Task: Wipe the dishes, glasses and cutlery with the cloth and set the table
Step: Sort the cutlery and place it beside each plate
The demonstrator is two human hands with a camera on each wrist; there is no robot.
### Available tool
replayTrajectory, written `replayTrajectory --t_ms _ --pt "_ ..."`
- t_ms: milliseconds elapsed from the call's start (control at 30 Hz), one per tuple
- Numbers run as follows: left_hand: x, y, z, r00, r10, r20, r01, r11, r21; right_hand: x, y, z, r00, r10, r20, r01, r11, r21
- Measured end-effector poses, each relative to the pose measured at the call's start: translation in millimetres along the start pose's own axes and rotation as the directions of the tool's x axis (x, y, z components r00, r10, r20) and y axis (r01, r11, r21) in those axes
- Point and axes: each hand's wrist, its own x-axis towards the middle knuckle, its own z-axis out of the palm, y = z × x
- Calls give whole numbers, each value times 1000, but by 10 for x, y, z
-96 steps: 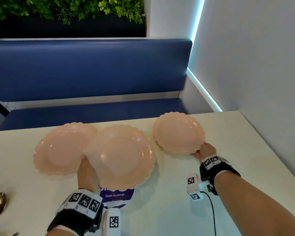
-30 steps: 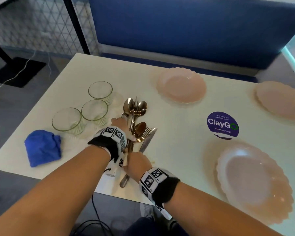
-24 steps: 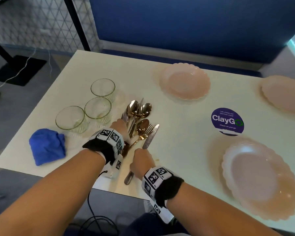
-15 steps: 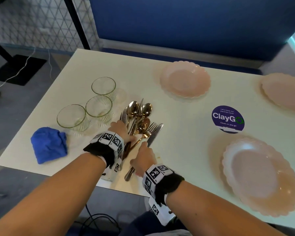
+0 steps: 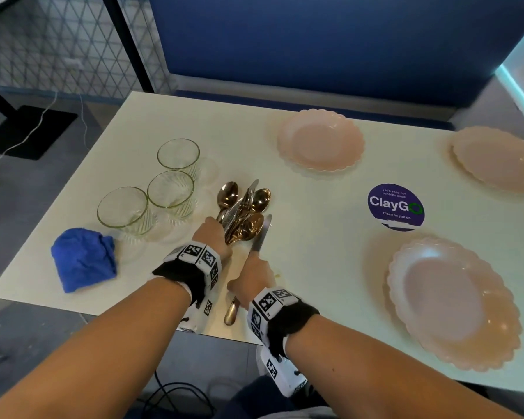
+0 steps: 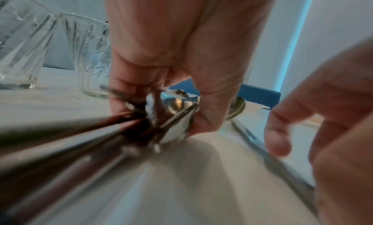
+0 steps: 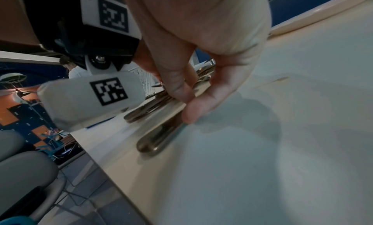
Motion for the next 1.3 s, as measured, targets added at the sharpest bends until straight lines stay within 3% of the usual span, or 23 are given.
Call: replayTrajectory --t_ms 167,433,567,667,867,1000,1067,1200,1300 --pt "-82 -64 131 995 23 -100 -26 999 -26 -72 -13 11 999 37 -16 -35 997 72" --pt "-130 -169 50 980 162 -113 -176 977 -123 -269 89 -78 983 -182 -38 186 970 155" --pt "-298 -79 -124 952 193 -236 -257 925 -280 -388 245 -451 952 -284 -114 305 907 289" --pt "-393 154 -269 937 211 -279 -311 869 -386 -474 493 -876 949 -294 -116 314 832 458" --pt "-528 1041 -218 904 398 -155 -418 756 -504 -572 1443 -1704 937 -92 -338 278 781 560" --pt "-577 1689 32 888 458 -42 -385 691 -612 -573 2197 -2189 883 41 -467 154 915 373" --pt "-659 2095 176 880 475 2 -360 669 -651 -590 2609 -2442 842 123 -526 93 927 364" --pt "-849 2775 445 840 536 79 -328 620 -713 -686 3316 -2793 789 231 -569 13 920 391" --pt "-926 3149 677 829 543 133 -281 610 -741 -729 3752 -2871 790 319 -524 -79 900 428"
